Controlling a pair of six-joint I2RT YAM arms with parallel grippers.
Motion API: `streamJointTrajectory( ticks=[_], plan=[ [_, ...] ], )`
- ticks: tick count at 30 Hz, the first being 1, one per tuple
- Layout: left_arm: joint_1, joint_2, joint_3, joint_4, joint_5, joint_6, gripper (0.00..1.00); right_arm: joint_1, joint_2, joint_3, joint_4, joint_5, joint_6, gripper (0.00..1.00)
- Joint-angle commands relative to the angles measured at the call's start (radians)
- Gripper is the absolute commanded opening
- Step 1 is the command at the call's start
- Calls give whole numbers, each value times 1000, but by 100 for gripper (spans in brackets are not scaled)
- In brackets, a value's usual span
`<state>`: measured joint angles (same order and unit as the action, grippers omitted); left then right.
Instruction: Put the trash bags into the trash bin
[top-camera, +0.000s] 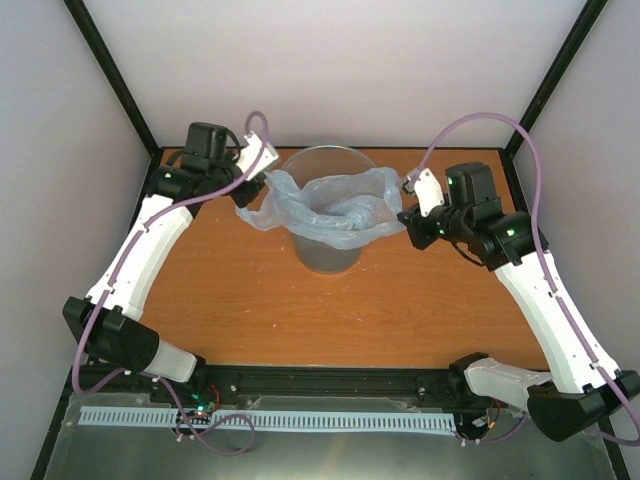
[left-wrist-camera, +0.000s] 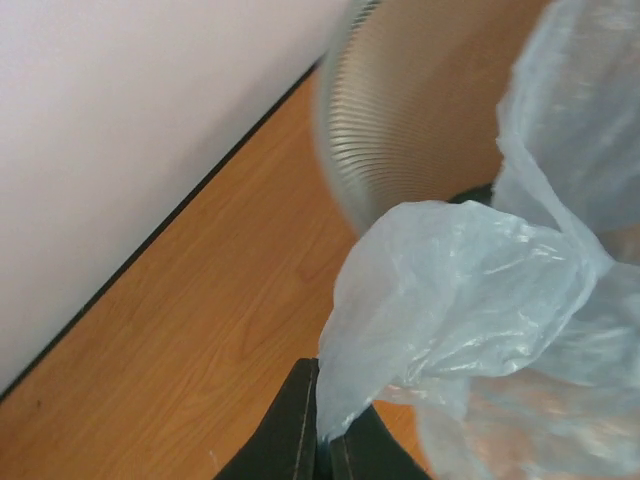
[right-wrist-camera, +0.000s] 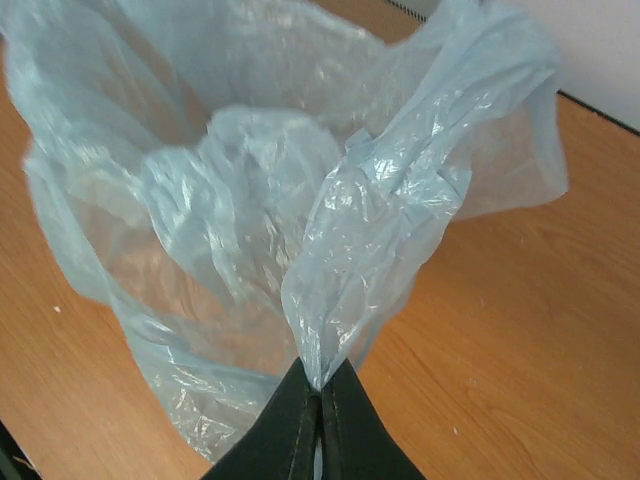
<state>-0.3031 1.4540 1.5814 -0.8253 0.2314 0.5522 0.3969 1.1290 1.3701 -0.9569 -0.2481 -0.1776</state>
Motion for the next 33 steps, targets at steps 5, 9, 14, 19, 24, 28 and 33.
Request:
streamJointTrajectory(
  ticks=[5,9,14,19,24,28,33],
  plan=[
    [78,-25,-57,140,7,-213,1,-20,-35,-189,130,94,-65,3],
    [99,-42,-170,280,-50,-239,1,-21,14,-278,210,219,-75,3],
    [104,-26,-290,421,-92,-268,1,-28,37,-388,341,246,-128,3],
    [105,9,-304,490,-87,-341,1,-36,81,-452,402,226,-157,3],
    [105,26,-258,502,-47,-382,1,-39,73,-355,317,167,-151,23],
    [105,29,-223,494,-27,-385,1,-39,44,-225,147,115,-144,61],
    [105,35,-206,497,-24,-393,1,-39,39,-70,-54,43,-135,74]
  ],
)
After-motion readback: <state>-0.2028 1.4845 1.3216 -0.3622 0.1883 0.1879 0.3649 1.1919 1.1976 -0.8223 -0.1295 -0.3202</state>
